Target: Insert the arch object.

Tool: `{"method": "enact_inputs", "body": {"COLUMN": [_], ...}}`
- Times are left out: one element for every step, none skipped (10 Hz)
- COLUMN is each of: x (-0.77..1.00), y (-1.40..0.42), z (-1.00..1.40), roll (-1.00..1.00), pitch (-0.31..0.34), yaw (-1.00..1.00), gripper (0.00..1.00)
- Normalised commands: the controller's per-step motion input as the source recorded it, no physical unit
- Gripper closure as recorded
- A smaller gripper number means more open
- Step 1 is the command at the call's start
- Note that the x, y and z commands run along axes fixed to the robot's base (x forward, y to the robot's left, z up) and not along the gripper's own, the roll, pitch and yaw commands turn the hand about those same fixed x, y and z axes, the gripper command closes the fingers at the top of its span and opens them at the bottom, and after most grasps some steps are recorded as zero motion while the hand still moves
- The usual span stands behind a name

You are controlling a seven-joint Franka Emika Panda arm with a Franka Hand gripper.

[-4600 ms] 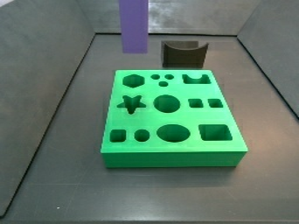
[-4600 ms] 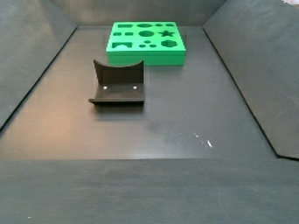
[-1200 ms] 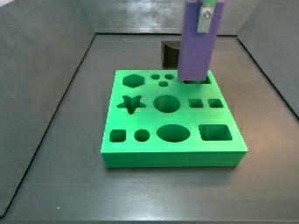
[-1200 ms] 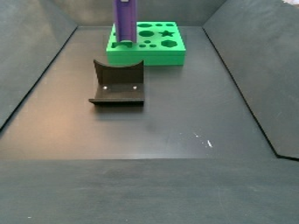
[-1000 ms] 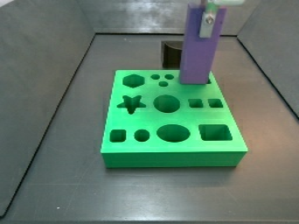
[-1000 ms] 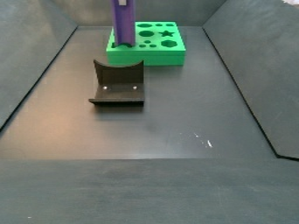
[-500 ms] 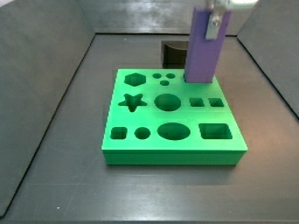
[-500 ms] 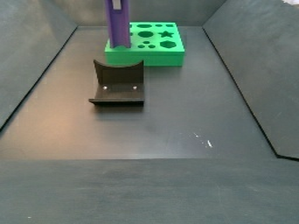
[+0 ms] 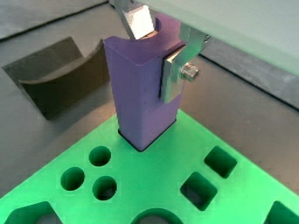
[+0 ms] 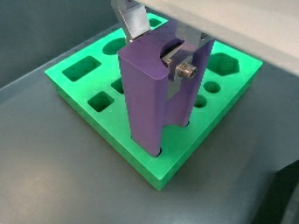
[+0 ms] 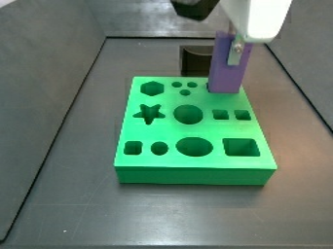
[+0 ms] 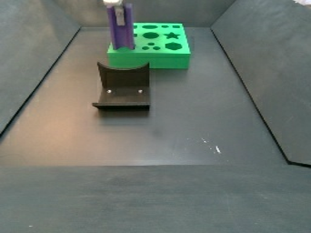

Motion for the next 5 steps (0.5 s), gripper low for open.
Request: {"method": "enact_inputs", "body": {"x": [0.13,0.13,0.13,0.06,0.0], "y": [0.0,0.0,0.0,0.0,0.0], "z": [-0.32,-0.29,-0.26,-0.15,0.0], "roll": [0.05,0.05,0.06,0.04,0.0], "pitch": [0.036,0.05,0.06,0.06,0.0], "yaw": [-0.18,-0.18,-0.16,-0.11,0.0], "gripper": [1.0,1.0,1.0,1.0,1.0]}}
